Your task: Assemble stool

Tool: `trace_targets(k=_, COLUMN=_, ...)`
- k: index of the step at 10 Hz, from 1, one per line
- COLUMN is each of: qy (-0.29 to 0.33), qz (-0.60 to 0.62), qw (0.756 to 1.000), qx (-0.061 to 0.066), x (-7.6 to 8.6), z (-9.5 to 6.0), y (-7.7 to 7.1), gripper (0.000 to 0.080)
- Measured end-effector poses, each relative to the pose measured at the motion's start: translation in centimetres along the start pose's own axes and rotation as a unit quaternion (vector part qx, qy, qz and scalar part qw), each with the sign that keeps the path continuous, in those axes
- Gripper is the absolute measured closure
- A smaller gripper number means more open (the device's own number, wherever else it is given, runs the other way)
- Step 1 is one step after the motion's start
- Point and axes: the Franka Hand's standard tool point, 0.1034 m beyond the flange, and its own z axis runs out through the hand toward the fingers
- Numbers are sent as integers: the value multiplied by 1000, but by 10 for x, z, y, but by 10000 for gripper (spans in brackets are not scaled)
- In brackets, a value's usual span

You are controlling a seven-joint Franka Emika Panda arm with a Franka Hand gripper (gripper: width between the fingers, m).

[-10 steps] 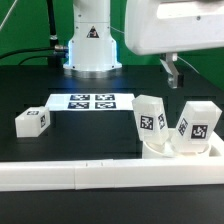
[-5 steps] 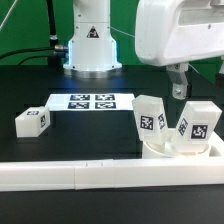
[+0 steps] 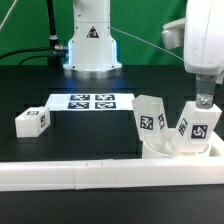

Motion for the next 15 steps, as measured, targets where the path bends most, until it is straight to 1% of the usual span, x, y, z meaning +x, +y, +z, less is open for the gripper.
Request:
trace_targets(k=3, qy=-4, qz=-73, qw=997, qx=-2, x=-3, z=0, y=2, gripper=151)
trace_targets(k=4, qy=-11, qz=-92, qw=996, qx=3, x=-4, z=2, y=1, gripper=151)
trace_targets(k=5, qy=-40, qz=-117, qw=992, qx=26, x=-4, z=7, y=0, gripper=151)
trace_targets(k=6, qy=-46, qz=-145, qw=988, qx=27, x=4, z=13, y=6, gripper=151)
trace_targets(k=7, qy=-44, qz=-169, qw=984, qx=26, x=5, z=22, y=5, gripper=151)
trace_targets(k=8, qy=-42, qz=-177, qw=983, qx=26, x=2, z=30, y=1, gripper=151)
trace_targets(k=9, qy=-43, qz=-175, qw=983, qx=27, x=-1, z=31, y=1, gripper=151)
trace_targets(k=10, qy=-43, qz=-173, qw=984, qx=27, x=-1, z=31, y=1, gripper=198)
trace_targets(k=11, qy=-43, qz=-173, qw=984, qx=27, x=-1, z=31, y=1, gripper=198)
trace_targets(k=12, qy=-43, qz=-173, qw=984, qx=27, x=-1, z=31, y=2, gripper=373)
trace_targets(k=13, qy=-48, qz=-172, qw=983, qx=36, x=-4, z=32, y=-2, gripper=373)
trace_targets(k=14, qy=-49, qz=-172, qw=983, qx=36, x=-4, z=32, y=-2, gripper=452)
trace_targets(k=15, qy=-49, qz=-170, qw=984, qx=36, x=-4, z=32, y=-2, gripper=453)
